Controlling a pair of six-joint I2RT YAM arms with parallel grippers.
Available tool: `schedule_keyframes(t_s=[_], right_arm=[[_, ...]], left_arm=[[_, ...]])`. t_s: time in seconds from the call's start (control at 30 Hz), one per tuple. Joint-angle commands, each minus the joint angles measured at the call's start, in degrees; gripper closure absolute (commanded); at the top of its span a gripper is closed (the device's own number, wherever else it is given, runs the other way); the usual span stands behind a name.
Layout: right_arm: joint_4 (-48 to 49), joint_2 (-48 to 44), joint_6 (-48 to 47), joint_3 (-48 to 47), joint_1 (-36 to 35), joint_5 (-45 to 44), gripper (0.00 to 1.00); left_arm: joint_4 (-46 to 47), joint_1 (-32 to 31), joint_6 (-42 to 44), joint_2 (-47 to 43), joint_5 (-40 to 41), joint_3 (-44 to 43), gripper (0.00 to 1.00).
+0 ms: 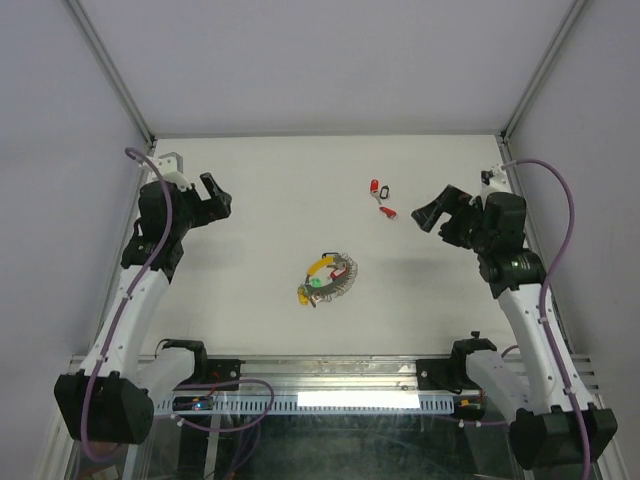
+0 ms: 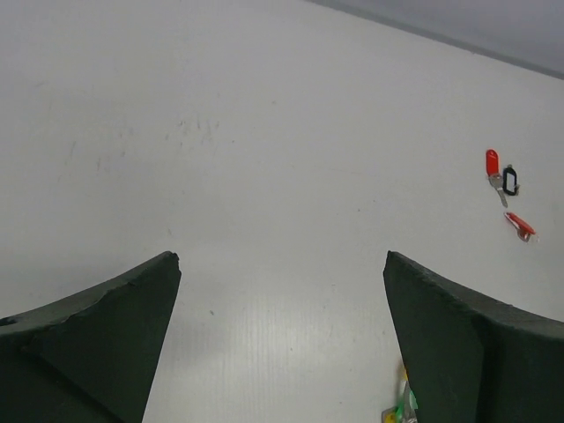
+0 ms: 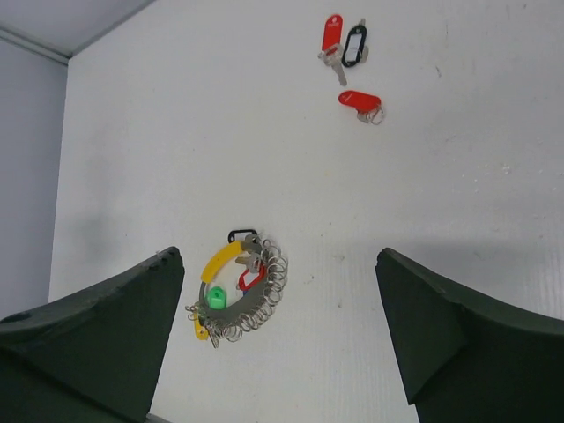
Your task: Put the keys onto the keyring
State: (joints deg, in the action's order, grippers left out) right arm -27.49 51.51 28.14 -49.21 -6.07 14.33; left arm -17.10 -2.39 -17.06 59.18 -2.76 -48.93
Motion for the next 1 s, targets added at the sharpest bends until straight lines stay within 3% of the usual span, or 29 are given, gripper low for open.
schedule_keyframes(t_s=[0.0, 0.13, 0.3, 0.53, 0.97], right_arm=[[1.39, -7.5, -3.91, 0.2, 0.61, -3.14, 0.06], [-0.16, -12.65, -5.57, 2.14, 0.6, -6.95, 0.06], [4.71, -21.22, -6.67, 8.1, 0.61, -7.25, 0.07], [5.16, -26.3, -6.92, 13.29, 0.57, -10.78, 0.07], [5.82, -26.5, -7.29, 15.23, 0.6, -11.83, 0.05]], left_arm=[[-0.56, -3.77, 3.13, -8.55, 6.32, 0.23, 0.01], [-0.18, -5.27, 4.15, -14.55, 13.14, 2.25, 0.01], [-0.32, -5.26, -0.29, -20.34, 18.72, 5.9, 0.01], [3.14, -5.34, -3.87, -22.71, 19.38, 13.79, 0.01], [3.36, -5.27, -2.09, -21.64, 19.36, 13.15, 0.01]])
